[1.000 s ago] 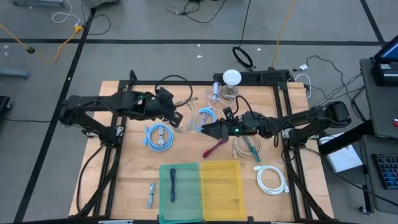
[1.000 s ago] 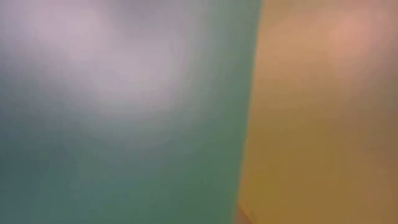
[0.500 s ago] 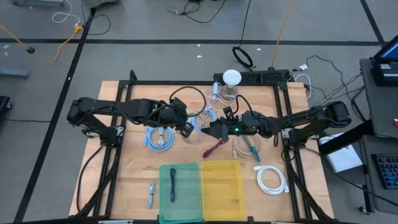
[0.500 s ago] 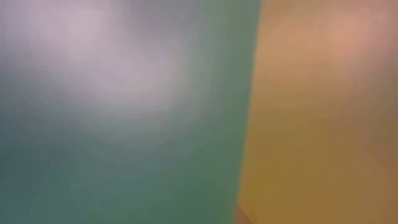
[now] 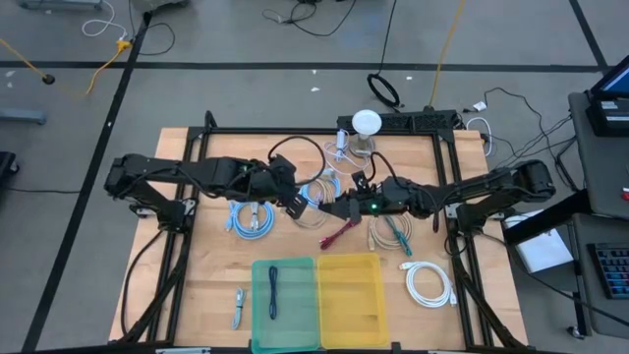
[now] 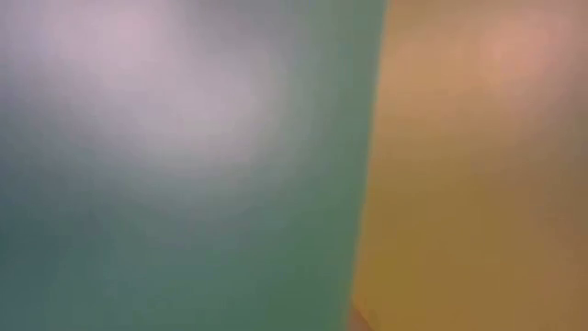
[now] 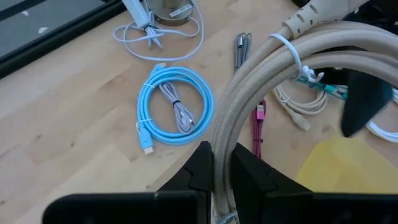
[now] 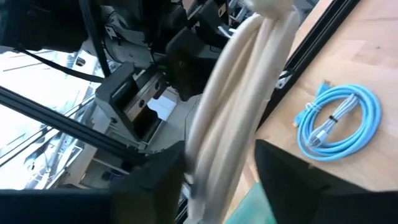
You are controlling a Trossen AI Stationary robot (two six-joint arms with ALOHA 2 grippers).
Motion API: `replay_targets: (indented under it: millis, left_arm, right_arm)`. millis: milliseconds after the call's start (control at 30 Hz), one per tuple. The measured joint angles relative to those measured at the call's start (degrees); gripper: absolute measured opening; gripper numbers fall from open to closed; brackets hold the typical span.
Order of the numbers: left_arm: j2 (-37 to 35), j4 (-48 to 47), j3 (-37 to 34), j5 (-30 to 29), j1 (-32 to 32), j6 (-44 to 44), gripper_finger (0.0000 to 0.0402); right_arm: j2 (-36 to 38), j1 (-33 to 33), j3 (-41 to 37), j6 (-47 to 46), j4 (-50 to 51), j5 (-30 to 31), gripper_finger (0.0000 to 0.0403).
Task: Pick & Place USB Port
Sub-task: Put the left brown hdmi cable into the yellow bin
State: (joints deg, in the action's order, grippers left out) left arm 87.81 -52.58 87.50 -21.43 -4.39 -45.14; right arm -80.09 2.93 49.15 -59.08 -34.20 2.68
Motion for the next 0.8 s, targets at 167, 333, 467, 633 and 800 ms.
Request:
replay_targets:
  millis: [167,333,467,633,800]
  left_arm:
    - [0.00,-0.08,0.00,-0.07,-0.66,0.08,0.0033]
    - [-1.16,-0.42,0.00,0.97,-0.90,0.43,0.0097]
    - [-4.65,-1.30,0.00,0.56,-0.62,0.43,0.0144]
    - [-10.44,-1.43,0.02,-4.37,-0.50,0.02,0.0162]
    - [-13.76,-1.21,0.02,-7.46,-0.78,-1.96,0.0160]
  right_arm:
    - [0.00,-0.12,0.00,-0.26,-0.03,-0.59,0.0050]
    - [-0.02,-0.12,0.00,-1.81,0.39,-3.02,0.0018]
    - [-0.13,2.25,-0.02,-3.55,0.68,-4.85,0.0010]
    - [1.00,10.36,-0.02,-5.73,0.12,-5.78,0.0010]
    - [3.35,21.05,-0.02,-10.12,3.99,-4.21,0.0010]
